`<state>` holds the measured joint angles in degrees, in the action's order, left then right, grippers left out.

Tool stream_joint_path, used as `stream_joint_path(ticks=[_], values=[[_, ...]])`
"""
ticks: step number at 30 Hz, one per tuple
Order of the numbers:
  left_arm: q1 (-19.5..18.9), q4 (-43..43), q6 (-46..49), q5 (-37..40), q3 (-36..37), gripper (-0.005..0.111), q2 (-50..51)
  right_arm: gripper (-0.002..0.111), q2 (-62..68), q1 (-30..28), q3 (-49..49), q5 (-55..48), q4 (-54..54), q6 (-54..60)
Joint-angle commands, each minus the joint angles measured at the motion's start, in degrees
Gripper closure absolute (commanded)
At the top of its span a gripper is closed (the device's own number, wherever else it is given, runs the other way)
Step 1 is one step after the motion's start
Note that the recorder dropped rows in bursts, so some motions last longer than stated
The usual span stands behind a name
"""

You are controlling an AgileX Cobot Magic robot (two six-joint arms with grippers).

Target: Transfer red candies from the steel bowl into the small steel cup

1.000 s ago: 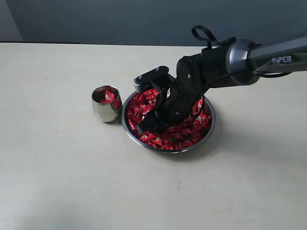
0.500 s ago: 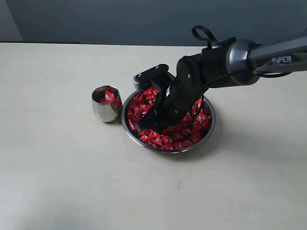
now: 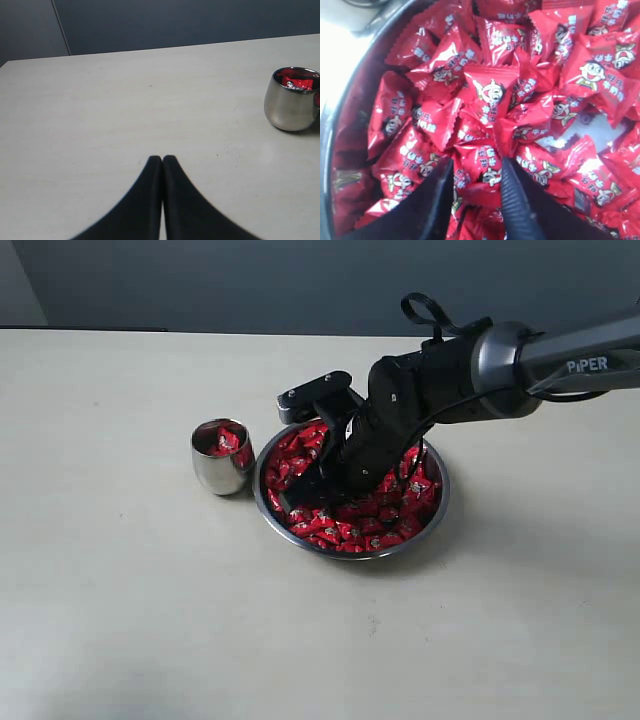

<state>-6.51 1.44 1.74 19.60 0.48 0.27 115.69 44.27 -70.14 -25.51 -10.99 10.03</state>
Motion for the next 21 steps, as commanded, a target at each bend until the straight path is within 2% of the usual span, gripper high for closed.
stream_joint_path(ticks=[1,4,21], values=[[0.31,0.11,-0.06,-0.27,-0.48,0.106,-0.27,0.081,-0.12,-0.22,0.07,0.90,0.54,0.44],[0.31,0.11,-0.06,-0.27,-0.48,0.106,-0.27,0.109,-0.12,-0.22,0.07,0.90,0.54,0.44],[0.31,0.11,-0.06,-0.27,-0.48,0.106,-0.27,0.108,-0.12,-0.22,0.07,0.45,0.54,0.44]])
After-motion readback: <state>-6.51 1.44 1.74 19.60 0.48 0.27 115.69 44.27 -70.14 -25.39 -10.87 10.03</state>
